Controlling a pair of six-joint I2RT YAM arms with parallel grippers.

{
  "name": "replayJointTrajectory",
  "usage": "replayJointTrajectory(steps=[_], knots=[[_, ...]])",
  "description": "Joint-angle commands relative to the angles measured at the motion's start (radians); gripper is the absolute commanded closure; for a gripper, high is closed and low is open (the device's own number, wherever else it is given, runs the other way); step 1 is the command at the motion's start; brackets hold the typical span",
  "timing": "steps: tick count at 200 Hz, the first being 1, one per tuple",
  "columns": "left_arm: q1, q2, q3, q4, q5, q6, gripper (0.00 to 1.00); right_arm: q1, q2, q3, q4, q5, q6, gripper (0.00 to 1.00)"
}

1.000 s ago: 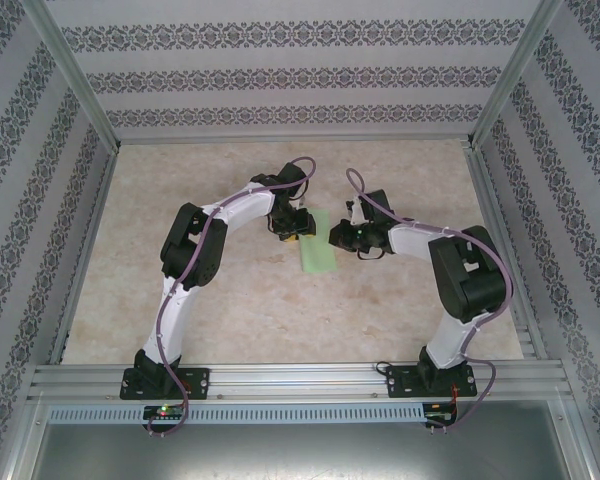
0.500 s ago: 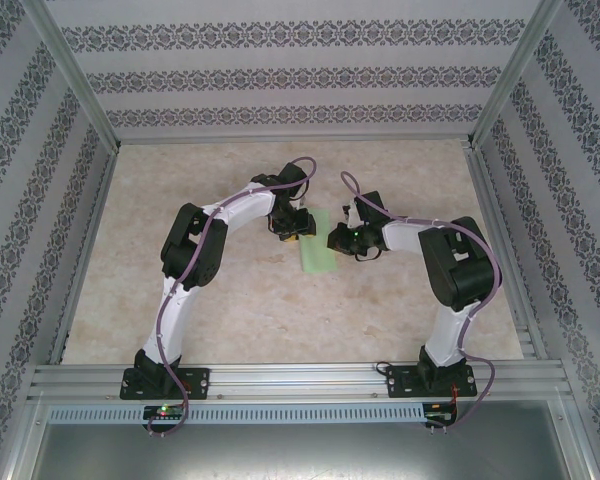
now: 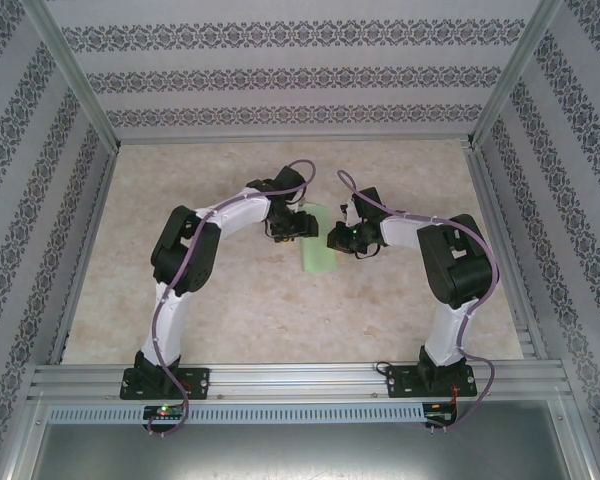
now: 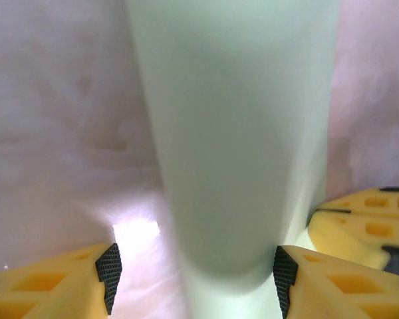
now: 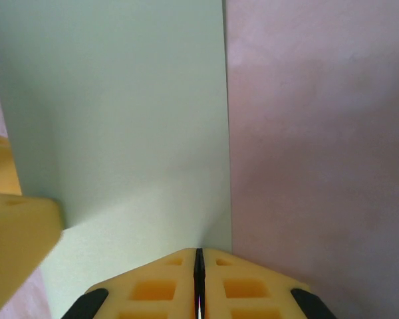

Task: Fold a paper plane with a square sheet of paper (fold left side to right side)
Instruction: Hold the square sheet of paper at the center of the table, then first fold the square sheet of paper in half at the center of the table.

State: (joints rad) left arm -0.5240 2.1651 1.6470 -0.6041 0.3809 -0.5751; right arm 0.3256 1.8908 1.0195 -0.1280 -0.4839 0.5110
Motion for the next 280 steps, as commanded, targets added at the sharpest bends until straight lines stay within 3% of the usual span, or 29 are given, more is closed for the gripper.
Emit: replayJointTrajectory(steps=[1, 45, 67, 177, 280], knots=[[0.011, -0.117, -0.054, 0.092, -0.017, 0.032, 0.36, 0.011, 0.05, -0.006, -0.091, 0.067, -0.031, 0.89], [0.008, -0.126, -0.142, 0.318, 0.214, -0.032, 0.66, 0.01, 0.056, -0.006, -0.09, 0.064, -0.027, 0.89], [0.001, -0.075, -0.148, 0.406, 0.302, -0.067, 0.73, 0.012, 0.054, -0.006, -0.091, 0.066, -0.027, 0.89], [0.034, 0.008, -0.192, 0.334, 0.198, 0.015, 0.76, 0.013, 0.054, -0.002, -0.126, 0.074, -0.047, 0.89], [0.103, -0.101, -0.312, 0.335, 0.171, 0.057, 0.75, 0.013, 0.054, 0.001, -0.151, 0.079, -0.06, 0.89]])
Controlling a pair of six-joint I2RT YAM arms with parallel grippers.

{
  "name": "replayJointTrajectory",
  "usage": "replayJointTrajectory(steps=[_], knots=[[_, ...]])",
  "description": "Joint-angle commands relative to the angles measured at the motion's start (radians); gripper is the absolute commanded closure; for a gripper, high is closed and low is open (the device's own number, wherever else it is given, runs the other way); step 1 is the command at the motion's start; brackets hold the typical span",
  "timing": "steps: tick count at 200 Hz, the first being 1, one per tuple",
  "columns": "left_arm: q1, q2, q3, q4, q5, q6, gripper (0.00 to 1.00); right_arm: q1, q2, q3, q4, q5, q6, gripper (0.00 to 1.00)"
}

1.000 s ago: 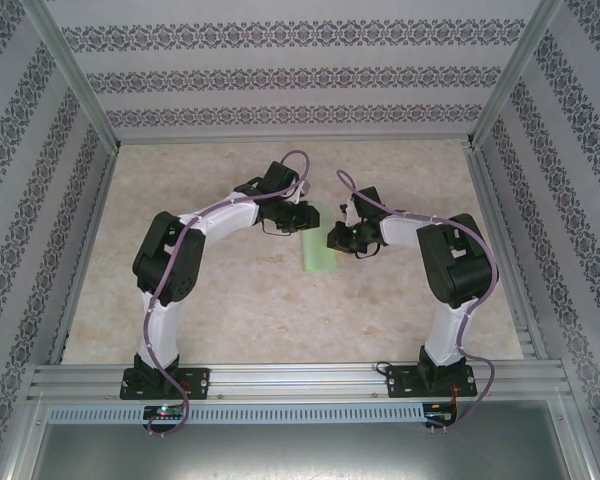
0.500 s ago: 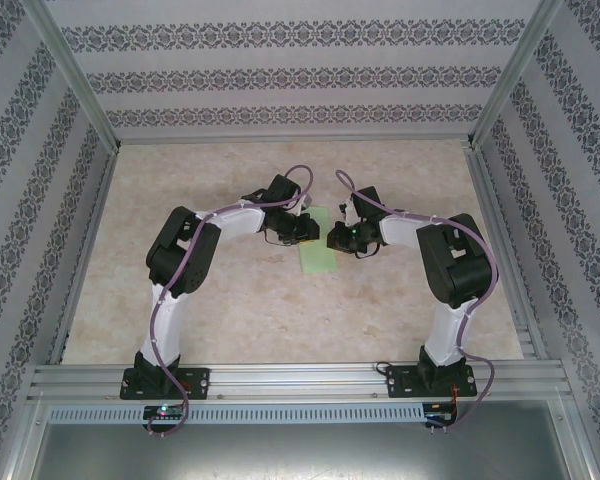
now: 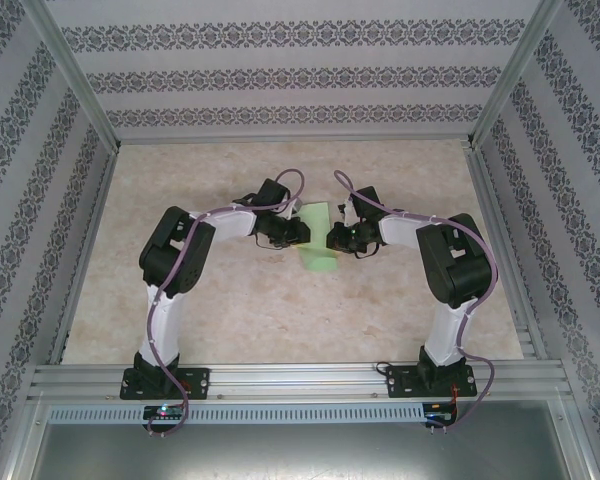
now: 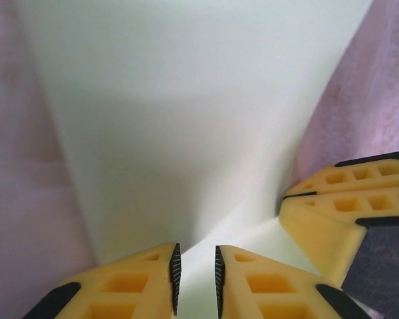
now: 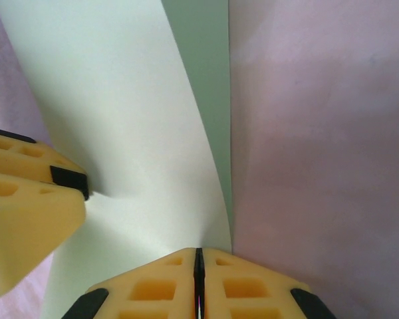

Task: Fold a paper plane with a square sheet of paper (fold left side to right side)
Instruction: First fold the square sheet of paper in half at the center of the table, then hold the square sheet of paper at the center of the table.

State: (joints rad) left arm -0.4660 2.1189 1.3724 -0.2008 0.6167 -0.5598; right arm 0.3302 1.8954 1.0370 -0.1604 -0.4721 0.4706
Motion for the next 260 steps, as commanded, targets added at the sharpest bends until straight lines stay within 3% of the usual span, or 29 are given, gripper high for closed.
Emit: replayJointTrajectory(steps=[1, 37, 69, 111, 182, 260], knots=[[0.045, -0.059, -0.038, -0.068, -0.064, 0.041, 0.75, 0.009, 0.05, -0.017, -0.119, 0.067, -0.02, 0.89], [0.025, -0.114, -0.041, 0.01, -0.022, 0.016, 0.75, 0.008, 0.044, -0.016, -0.114, 0.066, -0.015, 0.89], [-0.029, -0.052, 0.044, 0.034, 0.017, 0.0, 0.75, 0.008, 0.041, -0.015, -0.116, 0.069, -0.014, 0.89], [-0.055, 0.043, 0.118, -0.002, -0.007, 0.0, 0.75, 0.009, 0.039, -0.014, -0.115, 0.065, -0.013, 0.89], [-0.062, 0.094, 0.104, -0.028, -0.035, 0.003, 0.75, 0.009, 0.026, -0.011, -0.098, 0.043, -0.008, 0.89], [-0.079, 0.106, 0.091, -0.037, -0.044, 0.0, 0.75, -0.09, -0.06, 0.031, 0.095, -0.148, 0.061, 0.89]])
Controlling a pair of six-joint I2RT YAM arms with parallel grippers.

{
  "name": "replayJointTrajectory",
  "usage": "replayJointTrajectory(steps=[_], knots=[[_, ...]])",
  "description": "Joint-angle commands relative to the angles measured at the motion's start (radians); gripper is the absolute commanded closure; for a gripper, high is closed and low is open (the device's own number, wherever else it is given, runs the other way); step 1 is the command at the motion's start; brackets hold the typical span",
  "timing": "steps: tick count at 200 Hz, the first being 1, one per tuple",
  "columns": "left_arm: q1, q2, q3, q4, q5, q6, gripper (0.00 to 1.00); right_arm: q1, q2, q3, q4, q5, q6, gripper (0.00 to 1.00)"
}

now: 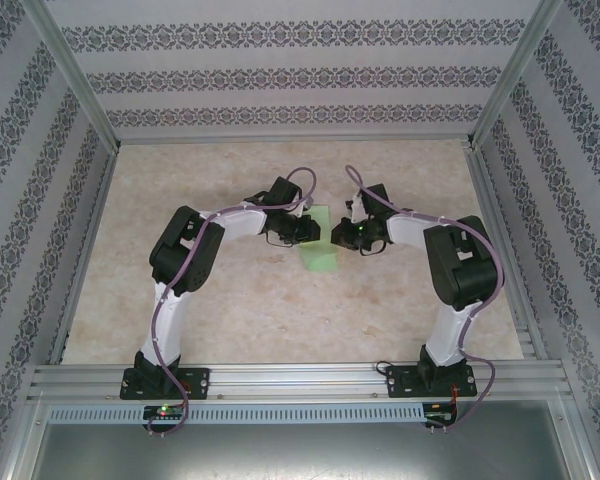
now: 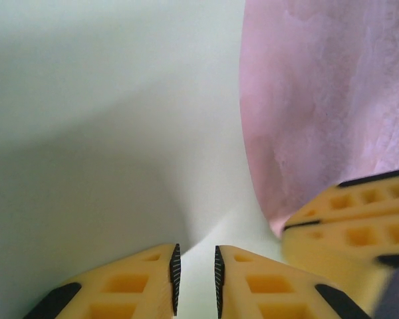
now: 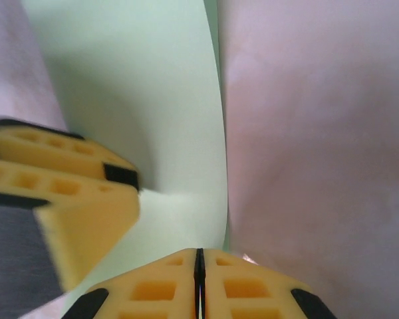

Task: Fold a paper plane with a square sheet of paper (fold left side to right side)
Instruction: Hold the square sheet of paper at the center of the table.

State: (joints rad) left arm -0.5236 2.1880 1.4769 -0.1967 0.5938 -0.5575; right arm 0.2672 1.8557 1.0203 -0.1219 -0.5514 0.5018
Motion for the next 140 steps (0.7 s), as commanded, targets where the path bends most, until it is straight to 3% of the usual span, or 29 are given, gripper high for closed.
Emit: replayJointTrajectory(steps=[1, 98, 140], knots=[[-0.021, 0.037, -0.013, -0.041, -0.021, -0.002, 0.75, -0.028, -0.017, 0.051, 0.057, -0.07, 0.03, 0.89], [-0.026, 0.03, -0.002, -0.063, -0.032, 0.01, 0.75, 0.006, 0.211, 0.219, 0.116, -0.111, 0.087, 0.89], [-0.026, -0.019, -0.01, -0.048, -0.019, 0.021, 0.72, 0.015, 0.248, 0.256, -0.003, -0.047, 0.05, 0.89]])
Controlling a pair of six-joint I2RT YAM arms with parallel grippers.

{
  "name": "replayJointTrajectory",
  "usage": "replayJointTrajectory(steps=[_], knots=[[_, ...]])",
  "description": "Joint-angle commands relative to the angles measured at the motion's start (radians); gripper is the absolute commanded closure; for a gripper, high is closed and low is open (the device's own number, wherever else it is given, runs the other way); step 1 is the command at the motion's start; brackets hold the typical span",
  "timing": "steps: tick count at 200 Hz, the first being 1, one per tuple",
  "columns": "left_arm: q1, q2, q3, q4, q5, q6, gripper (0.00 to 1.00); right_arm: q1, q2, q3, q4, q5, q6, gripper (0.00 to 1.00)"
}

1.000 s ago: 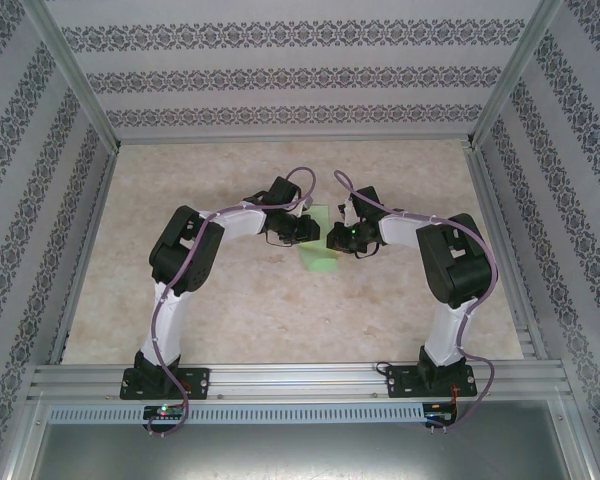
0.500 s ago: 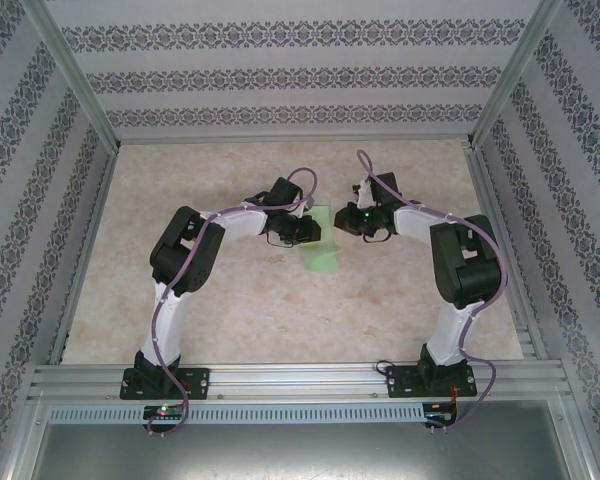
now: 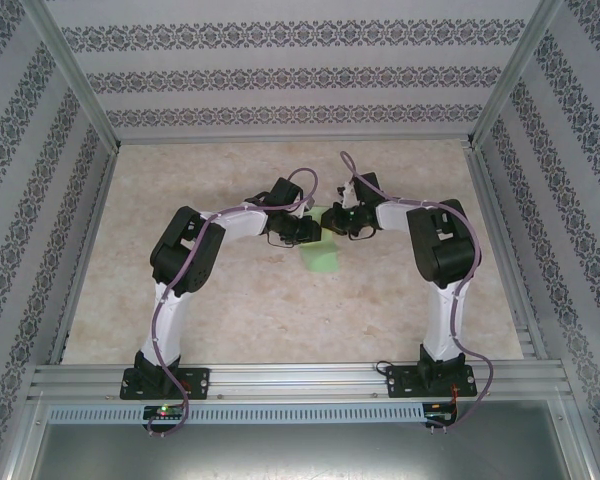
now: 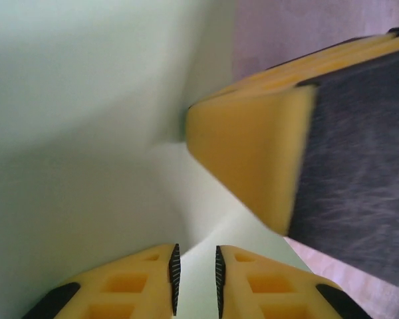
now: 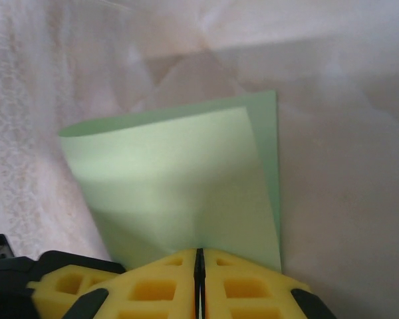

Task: Fold a paper plane with a square sheet of paper (fold left side to right side)
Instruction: Hold the square sheet of paper at the center of the table, then first fold the square sheet of paper in half at the center of the table.

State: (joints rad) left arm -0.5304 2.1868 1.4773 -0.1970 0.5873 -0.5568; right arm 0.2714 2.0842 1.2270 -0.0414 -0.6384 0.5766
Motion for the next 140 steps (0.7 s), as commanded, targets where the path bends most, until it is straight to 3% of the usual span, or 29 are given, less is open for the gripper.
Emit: replayJointTrajectory(steps=[1, 43, 140], knots=[[-0.019, -0.02, -0.012, -0.047, -0.012, 0.021, 0.72, 0.011, 0.021, 0.051, -0.088, 0.043, -0.028, 0.89], [-0.023, -0.114, -0.063, 0.011, 0.02, 0.017, 0.68, 0.015, 0.031, 0.076, -0.252, 0.141, -0.088, 0.89], [-0.042, -0.086, -0.123, 0.051, 0.042, 0.006, 0.72, 0.02, 0.037, 0.076, -0.279, 0.18, -0.097, 0.89]])
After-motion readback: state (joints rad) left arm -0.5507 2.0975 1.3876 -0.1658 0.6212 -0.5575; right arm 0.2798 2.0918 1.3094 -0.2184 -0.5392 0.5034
